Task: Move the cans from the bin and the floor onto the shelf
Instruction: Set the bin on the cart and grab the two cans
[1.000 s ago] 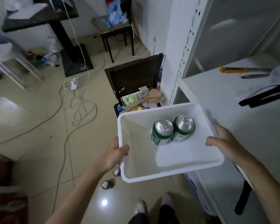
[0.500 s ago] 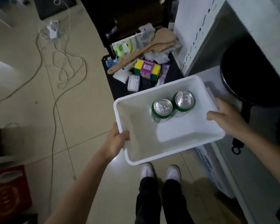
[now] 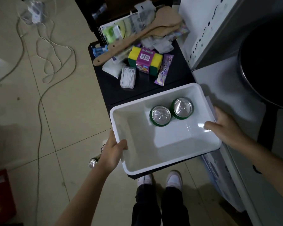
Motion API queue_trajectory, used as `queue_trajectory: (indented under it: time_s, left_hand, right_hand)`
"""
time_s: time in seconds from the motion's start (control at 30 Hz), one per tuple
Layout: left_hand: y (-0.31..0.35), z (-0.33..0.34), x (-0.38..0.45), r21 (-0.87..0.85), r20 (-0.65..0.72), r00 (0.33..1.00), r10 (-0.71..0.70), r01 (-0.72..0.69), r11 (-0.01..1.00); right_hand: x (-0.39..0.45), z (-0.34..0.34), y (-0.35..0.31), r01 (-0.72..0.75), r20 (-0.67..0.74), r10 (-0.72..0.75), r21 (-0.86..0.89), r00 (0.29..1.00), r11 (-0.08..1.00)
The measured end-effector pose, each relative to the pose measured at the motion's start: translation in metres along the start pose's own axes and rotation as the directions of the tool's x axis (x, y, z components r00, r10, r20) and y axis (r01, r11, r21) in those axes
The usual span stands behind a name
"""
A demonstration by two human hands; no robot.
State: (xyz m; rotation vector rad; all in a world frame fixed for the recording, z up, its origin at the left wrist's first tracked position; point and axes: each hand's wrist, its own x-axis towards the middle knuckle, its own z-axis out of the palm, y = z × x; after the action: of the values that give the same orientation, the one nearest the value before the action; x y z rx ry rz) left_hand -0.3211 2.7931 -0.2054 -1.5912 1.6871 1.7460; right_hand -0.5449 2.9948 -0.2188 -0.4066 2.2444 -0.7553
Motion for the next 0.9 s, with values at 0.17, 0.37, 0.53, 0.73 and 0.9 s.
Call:
queue_trajectory:
  time_s: [0.17,0.37,0.53,0.73,0.9]
  left_hand:
    - [0.002,-0.001,0.001,0.004,-0.019,1.000,-0.006,0.006,1.000]
    - [0.003,0.005,-0.016,0.277,-0.408,0.842,0.353,-0.255,0.927]
    - [0.018,0.039,-0.038,0.414,-0.350,0.560,0.751,-0.627,0.660]
    - [0.018,0.083,-0.018,0.167,-0.247,0.866,0.436,-0.405,0.899]
    - [0.023,0.091,0.017,0.066,-0.169,0.942,0.289,-0.281,0.957]
  right_hand:
    - [-0.003,-0.005,-0.002,-0.045,0.059,0.048,-0.062,0.997,0.997]
    - [-0.025,-0.006,-0.018,0.116,-0.172,-0.168,-0.276,0.971,0.954]
    - [-0.054,0.025,-0.046,0.478,-0.404,-0.512,-0.189,0.758,0.858]
    - [-0.040,0.073,-0.054,0.080,-0.373,0.092,0.422,0.923,0.903]
    - [-0.006,0.081,-0.045,-0.148,-0.281,0.274,0.399,0.919,0.905]
